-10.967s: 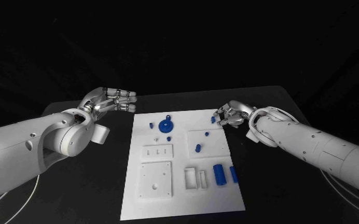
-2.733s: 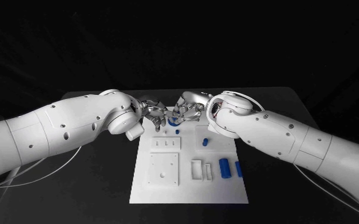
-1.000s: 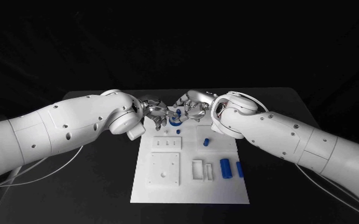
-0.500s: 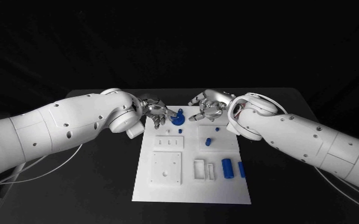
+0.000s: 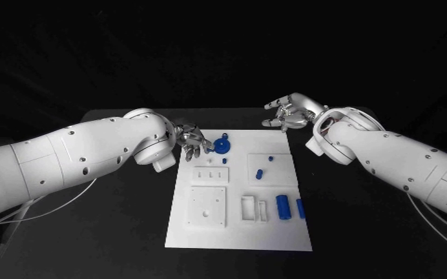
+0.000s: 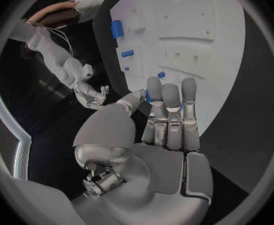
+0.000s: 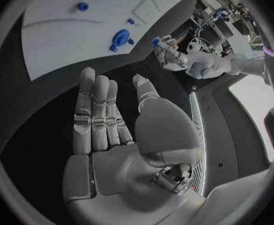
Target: Assemble the parts on the task board
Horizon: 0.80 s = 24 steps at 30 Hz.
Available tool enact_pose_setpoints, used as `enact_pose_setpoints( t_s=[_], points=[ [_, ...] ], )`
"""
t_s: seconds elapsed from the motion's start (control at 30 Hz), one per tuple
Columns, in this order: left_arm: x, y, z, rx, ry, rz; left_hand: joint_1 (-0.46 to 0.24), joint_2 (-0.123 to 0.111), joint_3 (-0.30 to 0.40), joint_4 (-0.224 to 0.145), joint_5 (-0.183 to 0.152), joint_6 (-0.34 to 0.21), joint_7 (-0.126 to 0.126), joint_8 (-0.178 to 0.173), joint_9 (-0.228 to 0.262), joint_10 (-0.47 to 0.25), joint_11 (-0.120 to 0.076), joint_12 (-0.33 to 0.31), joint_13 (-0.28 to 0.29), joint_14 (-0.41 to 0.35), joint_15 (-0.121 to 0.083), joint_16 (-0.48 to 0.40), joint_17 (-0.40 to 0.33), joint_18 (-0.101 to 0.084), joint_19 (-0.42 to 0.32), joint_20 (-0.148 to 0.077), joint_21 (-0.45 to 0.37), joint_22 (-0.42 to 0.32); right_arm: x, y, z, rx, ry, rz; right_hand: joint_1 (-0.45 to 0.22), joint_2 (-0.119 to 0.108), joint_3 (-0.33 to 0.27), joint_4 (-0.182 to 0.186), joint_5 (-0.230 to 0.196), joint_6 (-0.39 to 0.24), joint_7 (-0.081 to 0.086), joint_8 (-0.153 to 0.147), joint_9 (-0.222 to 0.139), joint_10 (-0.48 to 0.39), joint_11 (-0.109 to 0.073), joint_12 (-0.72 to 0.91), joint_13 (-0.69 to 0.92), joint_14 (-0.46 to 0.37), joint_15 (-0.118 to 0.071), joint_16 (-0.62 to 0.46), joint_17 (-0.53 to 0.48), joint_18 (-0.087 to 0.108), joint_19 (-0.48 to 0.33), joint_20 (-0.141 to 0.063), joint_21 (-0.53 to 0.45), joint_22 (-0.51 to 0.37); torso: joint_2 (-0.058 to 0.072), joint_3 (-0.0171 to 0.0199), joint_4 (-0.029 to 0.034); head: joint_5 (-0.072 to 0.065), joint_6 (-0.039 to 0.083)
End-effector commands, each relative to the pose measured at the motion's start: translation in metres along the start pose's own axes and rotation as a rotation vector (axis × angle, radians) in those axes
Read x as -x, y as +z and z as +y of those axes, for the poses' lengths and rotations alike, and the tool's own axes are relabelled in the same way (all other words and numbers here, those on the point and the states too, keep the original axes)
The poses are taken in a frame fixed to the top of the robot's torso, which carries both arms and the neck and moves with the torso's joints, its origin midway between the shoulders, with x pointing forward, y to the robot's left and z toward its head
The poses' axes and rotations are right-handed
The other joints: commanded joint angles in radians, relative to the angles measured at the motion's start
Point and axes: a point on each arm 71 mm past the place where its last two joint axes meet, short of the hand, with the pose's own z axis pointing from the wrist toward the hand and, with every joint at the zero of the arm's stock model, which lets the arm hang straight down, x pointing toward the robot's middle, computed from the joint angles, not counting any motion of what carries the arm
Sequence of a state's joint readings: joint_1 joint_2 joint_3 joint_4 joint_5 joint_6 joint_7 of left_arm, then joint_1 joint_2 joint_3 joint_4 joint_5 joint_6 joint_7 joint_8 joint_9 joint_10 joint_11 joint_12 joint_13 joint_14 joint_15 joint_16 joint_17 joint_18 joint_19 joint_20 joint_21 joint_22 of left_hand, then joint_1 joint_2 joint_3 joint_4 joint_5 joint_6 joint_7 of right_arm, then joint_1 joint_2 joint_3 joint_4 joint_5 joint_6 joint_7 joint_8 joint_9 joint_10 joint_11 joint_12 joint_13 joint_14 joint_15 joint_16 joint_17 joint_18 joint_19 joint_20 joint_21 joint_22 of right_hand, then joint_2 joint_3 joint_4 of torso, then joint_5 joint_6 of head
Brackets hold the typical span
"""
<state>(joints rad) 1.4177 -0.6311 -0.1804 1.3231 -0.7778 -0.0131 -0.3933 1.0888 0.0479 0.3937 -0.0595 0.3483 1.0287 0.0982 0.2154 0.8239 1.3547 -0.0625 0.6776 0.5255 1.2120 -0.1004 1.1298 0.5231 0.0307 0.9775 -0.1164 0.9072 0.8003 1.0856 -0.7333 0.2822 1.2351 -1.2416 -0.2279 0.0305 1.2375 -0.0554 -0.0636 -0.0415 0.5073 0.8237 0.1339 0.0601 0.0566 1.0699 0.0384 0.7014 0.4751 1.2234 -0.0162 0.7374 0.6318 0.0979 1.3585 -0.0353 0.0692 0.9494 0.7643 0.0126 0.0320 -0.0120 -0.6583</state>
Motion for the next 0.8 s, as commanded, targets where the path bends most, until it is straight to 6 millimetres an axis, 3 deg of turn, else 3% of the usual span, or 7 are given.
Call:
enact_pose_setpoints(
  t_s=[0.03,0.13,0.2,0.3,0.37,0.57,0.8],
  points=[
    [-0.005,0.000,0.005,0.094,0.140,0.003,0.001,0.010,0.138,-0.143,0.004,0.092,-0.081,-0.010,0.000,0.011,0.000,-0.006,0.002,0.007,0.001,-0.007,0.003,0.014,0.000,-0.001,0.003,0.003,0.018,0.001,-0.010,-0.014,0.140,-0.138,0.005,0.006,0.020,-0.011,0.001,0.005,0.006,-0.005,-0.001,0.001,0.010,-0.061,-0.110,-0.030,0.012,-0.039,-0.075,-0.014,-0.044,0.013,0.001,-0.113,-0.002,0.0005,0.0027,-0.002,-0.008],
    [-0.009,0.000,0.006,0.121,0.175,0.005,0.001,0.010,0.138,-0.144,0.004,0.093,-0.081,-0.013,0.000,0.012,-0.001,-0.007,0.003,0.007,0.001,-0.007,0.004,0.014,0.001,-0.001,0.005,0.004,0.025,0.003,-0.016,-0.031,0.188,-0.175,-0.002,0.014,0.029,-0.017,0.004,0.003,0.013,-0.005,-0.001,-0.034,0.030,-0.147,-0.199,-0.093,0.036,-0.095,-0.133,-0.024,-0.112,0.033,-0.007,-0.187,-0.003,0.0010,0.0039,-0.002,-0.015],
    [-0.010,0.000,0.006,0.133,0.195,0.005,0.001,0.009,0.138,-0.147,0.007,0.097,-0.082,-0.016,0.000,0.015,-0.001,-0.007,0.004,0.009,0.000,-0.007,0.006,0.015,0.001,-0.001,0.007,0.006,0.029,0.005,-0.019,-0.034,0.221,-0.195,-0.006,0.022,0.039,-0.020,0.011,-0.017,0.031,-0.006,-0.002,-0.118,0.074,-0.272,-0.296,-0.226,0.091,-0.196,-0.205,-0.046,-0.267,0.079,-0.018,-0.274,-0.003,0.0014,0.0047,-0.001,-0.018],
    [-0.013,0.000,0.006,0.149,0.226,-0.001,-0.004,0.002,0.142,-0.158,0.025,0.119,-0.086,-0.037,0.003,0.030,-0.002,-0.011,0.005,0.020,-0.001,-0.010,0.008,0.018,0.006,-0.002,0.011,0.009,0.034,0.008,-0.024,-0.038,0.277,-0.223,-0.011,0.034,0.060,-0.065,0.003,-0.035,0.044,-0.005,-0.002,-0.077,0.111,-0.494,-0.418,-0.273,0.147,-0.324,-0.454,-0.017,-0.399,0.157,-0.005,-0.553,-0.004,0.0008,0.0059,0.000,-0.027],
    [-0.015,0.001,0.006,0.156,0.239,-0.004,-0.015,0.003,0.142,-0.170,0.036,0.143,-0.089,-0.090,0.030,0.041,-0.005,-0.027,0.015,0.027,-0.002,-0.020,0.017,0.020,0.008,-0.002,0.011,0.010,0.037,0.010,-0.026,-0.039,0.307,-0.233,-0.024,0.031,0.072,-0.089,-0.001,-0.026,0.046,-0.007,-0.002,-0.068,0.122,-0.563,-0.415,-0.280,0.164,-0.379,-0.578,-0.015,-0.410,0.176,-0.004,-0.695,-0.004,0.0002,0.0063,0.001,-0.030],
    [-0.022,0.005,0.000,0.163,0.258,-0.009,-0.027,0.000,0.147,-0.181,0.064,0.168,-0.088,-0.129,0.054,0.050,-0.004,-0.040,0.029,0.035,-0.003,-0.030,0.029,0.022,0.011,-0.002,0.014,0.013,0.042,0.017,-0.029,-0.033,0.384,-0.250,-0.056,0.044,0.069,-0.095,0.013,0.008,0.035,-0.005,-0.001,-0.067,0.123,-0.634,-0.417,-0.294,0.185,-0.502,-0.570,-0.007,-0.441,0.201,0.003,-0.881,-0.002,0.0005,0.0047,0.000,-0.042],
    [-0.028,0.011,-0.003,0.167,0.261,-0.015,-0.036,0.001,0.148,-0.193,0.067,0.188,-0.090,-0.145,0.041,0.061,-0.004,-0.046,0.040,0.041,-0.002,-0.034,0.042,0.024,0.013,0.000,0.017,0.016,0.043,0.023,-0.024,-0.022,0.412,-0.258,-0.057,0.048,0.071,-0.095,0.014,0.003,0.039,-0.005,-0.001,-0.070,0.129,-0.636,-0.416,-0.275,0.188,-0.553,-0.571,-0.004,-0.451,0.205,0.004,-0.882,-0.002,0.0018,0.0058,-0.002,-0.051]
  ],
)
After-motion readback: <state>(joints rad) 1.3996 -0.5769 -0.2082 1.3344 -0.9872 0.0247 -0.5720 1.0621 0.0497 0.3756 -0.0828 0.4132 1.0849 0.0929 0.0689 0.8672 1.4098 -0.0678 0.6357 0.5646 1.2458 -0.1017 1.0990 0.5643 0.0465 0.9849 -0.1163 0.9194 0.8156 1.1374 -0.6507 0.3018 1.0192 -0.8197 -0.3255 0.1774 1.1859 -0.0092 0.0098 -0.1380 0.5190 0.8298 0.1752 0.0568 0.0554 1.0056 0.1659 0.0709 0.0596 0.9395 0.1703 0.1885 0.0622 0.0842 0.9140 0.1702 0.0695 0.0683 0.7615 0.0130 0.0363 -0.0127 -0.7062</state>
